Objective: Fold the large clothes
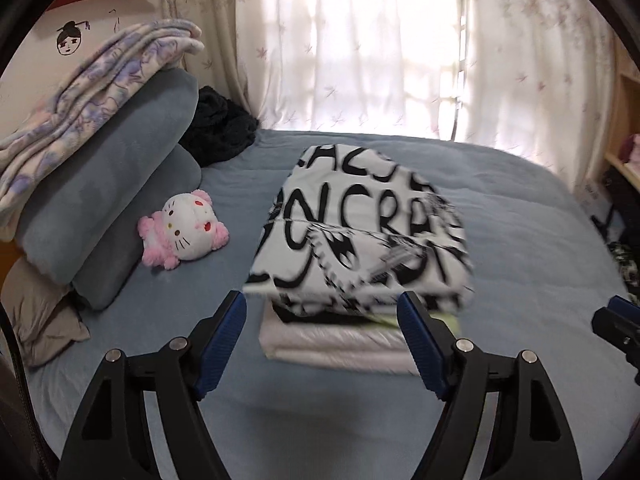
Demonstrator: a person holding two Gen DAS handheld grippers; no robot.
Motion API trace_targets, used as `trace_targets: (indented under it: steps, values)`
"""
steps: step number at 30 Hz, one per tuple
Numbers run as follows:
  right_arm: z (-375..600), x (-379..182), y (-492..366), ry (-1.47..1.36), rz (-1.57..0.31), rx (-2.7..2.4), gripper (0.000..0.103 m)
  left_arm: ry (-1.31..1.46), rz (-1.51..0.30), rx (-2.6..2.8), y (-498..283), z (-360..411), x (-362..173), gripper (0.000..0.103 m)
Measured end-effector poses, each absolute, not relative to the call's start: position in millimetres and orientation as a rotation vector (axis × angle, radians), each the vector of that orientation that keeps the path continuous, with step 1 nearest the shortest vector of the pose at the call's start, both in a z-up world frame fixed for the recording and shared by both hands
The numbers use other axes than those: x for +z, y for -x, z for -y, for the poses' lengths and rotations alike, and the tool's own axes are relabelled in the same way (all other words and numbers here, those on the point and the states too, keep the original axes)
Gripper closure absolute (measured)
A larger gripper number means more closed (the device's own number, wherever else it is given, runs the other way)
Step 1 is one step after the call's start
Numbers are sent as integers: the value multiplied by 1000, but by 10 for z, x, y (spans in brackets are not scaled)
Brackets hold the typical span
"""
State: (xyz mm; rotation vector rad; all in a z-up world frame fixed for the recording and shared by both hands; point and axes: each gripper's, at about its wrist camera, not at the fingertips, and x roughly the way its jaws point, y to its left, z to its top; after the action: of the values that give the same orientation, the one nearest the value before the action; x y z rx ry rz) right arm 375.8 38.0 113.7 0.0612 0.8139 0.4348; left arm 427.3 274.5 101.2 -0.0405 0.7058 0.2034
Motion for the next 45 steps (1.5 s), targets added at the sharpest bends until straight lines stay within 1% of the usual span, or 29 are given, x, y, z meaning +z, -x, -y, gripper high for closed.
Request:
trace_targets:
  steps: [3, 6, 9, 16, 20, 26, 32, 38, 45]
  values:
    - [-252, 1305, -3371, -30, -806, 441, 32, 51, -684, 165, -3831, -2606, 1153, 26]
    - [-109, 1407, -2998, -20, -806, 445, 32, 51, -664, 142, -3463, -2479, 1231, 19]
    - [21, 1412, -2687, -16, -810, 452, 32, 45, -660, 111, -3122, -2319, 1226, 19]
    - [313, 1117, -2154, -36, -890, 435, 32, 19, -709, 59, -2537, -1949, 954, 19]
    - [506, 852, -1888, -62, -944, 419, 32, 69, -724, 25, -2226, -1818, 739, 18]
    - [874, 480, -1403, -120, -1052, 395, 32, 95, -769, 9, -1922, -1633, 481, 18]
    - [1048, 319, -1045, -162, -1020, 323, 32, 114, -811, -8, -1699, -1428, 280, 18]
    - [1026, 178, -865, -206, -988, 298, 32, 67, -816, 2, -1486, -1184, 105, 18]
    - [907, 110, -824, -131, -964, 278, 32, 50, -862, 6, -1441, -1068, -17, 18]
